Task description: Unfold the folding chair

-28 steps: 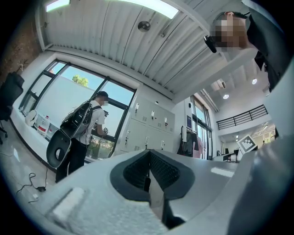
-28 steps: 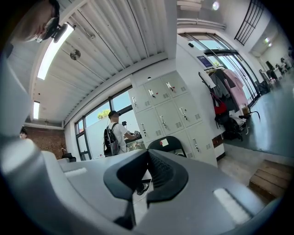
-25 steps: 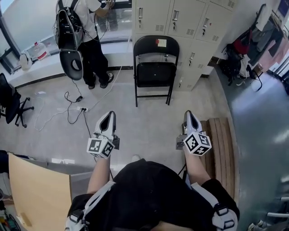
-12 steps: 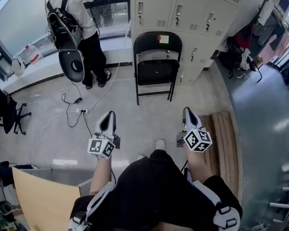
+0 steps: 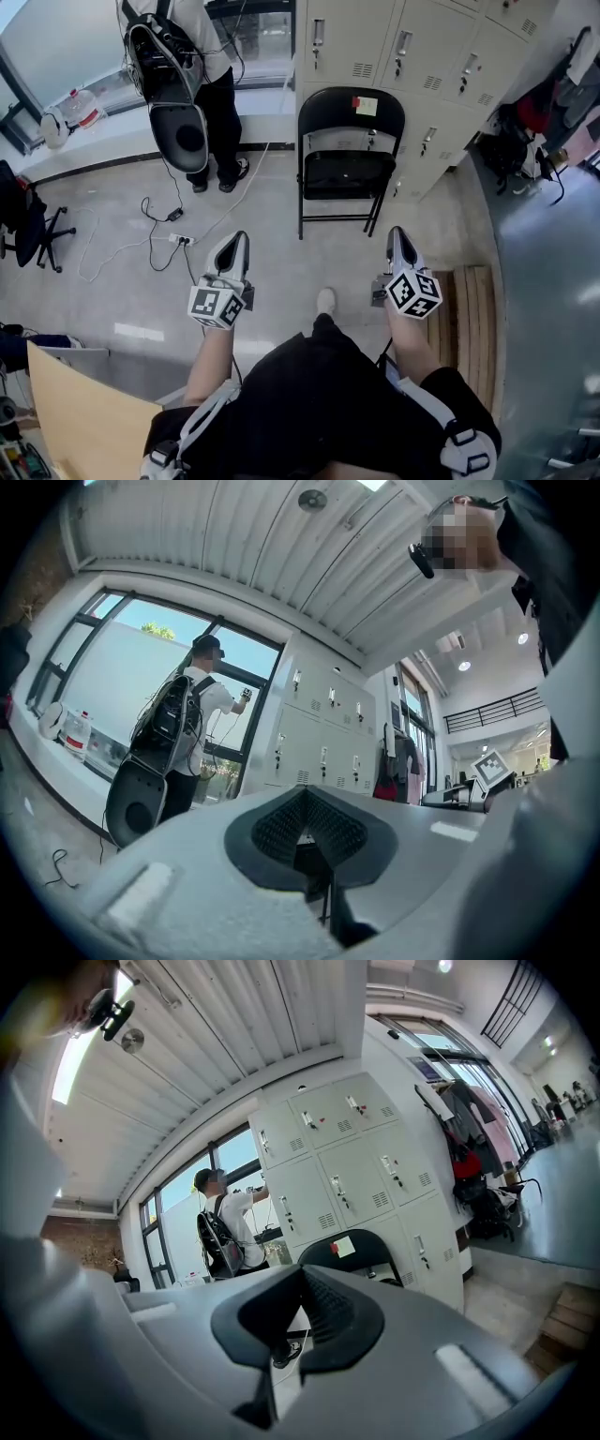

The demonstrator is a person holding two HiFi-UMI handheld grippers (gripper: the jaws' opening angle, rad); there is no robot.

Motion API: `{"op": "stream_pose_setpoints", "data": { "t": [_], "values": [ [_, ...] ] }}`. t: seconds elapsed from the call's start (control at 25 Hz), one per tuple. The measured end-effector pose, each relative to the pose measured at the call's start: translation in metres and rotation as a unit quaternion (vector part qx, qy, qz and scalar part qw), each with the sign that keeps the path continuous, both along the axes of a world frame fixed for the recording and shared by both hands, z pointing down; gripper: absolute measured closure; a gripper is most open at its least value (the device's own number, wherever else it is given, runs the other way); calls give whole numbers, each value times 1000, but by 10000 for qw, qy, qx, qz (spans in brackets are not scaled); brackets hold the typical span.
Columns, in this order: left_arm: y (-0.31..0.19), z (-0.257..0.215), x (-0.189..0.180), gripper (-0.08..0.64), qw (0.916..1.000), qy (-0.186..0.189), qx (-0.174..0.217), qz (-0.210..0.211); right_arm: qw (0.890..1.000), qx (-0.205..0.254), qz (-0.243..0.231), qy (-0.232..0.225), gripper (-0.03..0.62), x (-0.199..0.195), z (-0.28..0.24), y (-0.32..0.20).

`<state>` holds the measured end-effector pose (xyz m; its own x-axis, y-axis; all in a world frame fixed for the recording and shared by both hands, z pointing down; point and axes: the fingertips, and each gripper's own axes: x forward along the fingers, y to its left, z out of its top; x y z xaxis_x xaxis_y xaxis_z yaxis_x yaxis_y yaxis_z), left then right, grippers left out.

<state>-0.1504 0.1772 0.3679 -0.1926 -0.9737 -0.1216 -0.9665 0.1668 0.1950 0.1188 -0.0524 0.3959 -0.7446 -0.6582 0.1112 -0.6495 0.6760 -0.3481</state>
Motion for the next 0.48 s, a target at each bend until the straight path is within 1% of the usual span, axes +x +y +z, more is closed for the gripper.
{"op": "stream_pose_setpoints", "data": {
  "t": [0.24,0.48],
  "values": [
    [-51,-6,-34,555,9997,-86,-30,-230,9993,112,-356,82,588,-61,1,-62],
    [-108,-4,-56,555,9995,-82,-69,-307,9989,-25,-465,108,587,-89,8,-123]
  ]
}}
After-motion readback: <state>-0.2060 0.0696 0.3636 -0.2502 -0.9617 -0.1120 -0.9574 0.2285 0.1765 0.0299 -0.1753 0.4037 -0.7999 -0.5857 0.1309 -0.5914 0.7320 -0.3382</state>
